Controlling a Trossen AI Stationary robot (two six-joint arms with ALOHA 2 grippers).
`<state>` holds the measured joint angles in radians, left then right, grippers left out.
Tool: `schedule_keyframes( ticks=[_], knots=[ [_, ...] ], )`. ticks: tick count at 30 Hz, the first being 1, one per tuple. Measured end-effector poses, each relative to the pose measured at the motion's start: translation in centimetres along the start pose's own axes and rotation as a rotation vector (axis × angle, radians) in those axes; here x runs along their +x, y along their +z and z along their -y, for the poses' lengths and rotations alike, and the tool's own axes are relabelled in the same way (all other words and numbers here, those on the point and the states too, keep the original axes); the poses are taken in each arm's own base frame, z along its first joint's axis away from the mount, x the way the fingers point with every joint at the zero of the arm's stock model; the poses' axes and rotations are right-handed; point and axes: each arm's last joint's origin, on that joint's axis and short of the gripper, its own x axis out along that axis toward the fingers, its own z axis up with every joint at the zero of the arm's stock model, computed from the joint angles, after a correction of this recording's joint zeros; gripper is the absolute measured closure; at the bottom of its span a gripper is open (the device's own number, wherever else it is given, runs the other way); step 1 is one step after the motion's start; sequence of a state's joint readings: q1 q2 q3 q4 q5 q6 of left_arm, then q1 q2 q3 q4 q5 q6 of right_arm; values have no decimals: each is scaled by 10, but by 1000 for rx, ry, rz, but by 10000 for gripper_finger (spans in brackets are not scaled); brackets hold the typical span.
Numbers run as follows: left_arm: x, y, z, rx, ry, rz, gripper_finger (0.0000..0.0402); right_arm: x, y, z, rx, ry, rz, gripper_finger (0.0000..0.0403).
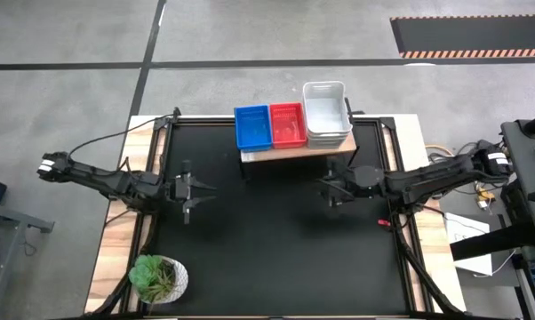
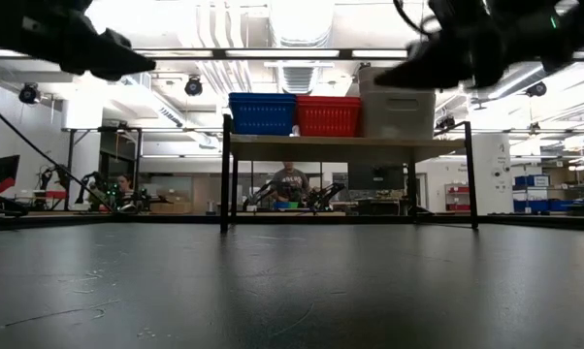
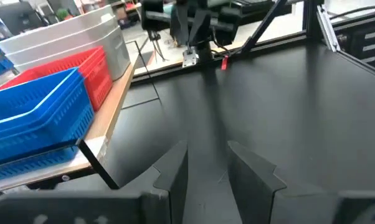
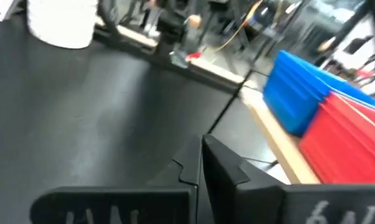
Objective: Stack baskets on shelf by color
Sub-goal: Return to Home Position
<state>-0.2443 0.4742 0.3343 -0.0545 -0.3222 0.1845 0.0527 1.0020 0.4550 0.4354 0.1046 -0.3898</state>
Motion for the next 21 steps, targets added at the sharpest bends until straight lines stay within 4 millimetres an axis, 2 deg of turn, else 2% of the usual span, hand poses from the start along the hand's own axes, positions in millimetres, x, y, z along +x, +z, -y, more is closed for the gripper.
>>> schedule_keyframes(
  ticks=[2,5,10,15,21],
  knots=[
    [-2,-7,1,-1,4,17,308,-4,-17,-3,-14,-39,40,394],
    [-9,-16,0,-14,11,57,308,-17,-30,0,-11,-93,85,394],
    [-24,-25,-4,-43,32,165,308,-41,-43,7,6,-163,124,394],
    [-38,-29,-8,-77,55,273,308,-65,-52,5,19,-204,198,394],
    [-30,-38,-3,-18,57,225,308,-92,-60,2,36,-279,297,394]
  ],
)
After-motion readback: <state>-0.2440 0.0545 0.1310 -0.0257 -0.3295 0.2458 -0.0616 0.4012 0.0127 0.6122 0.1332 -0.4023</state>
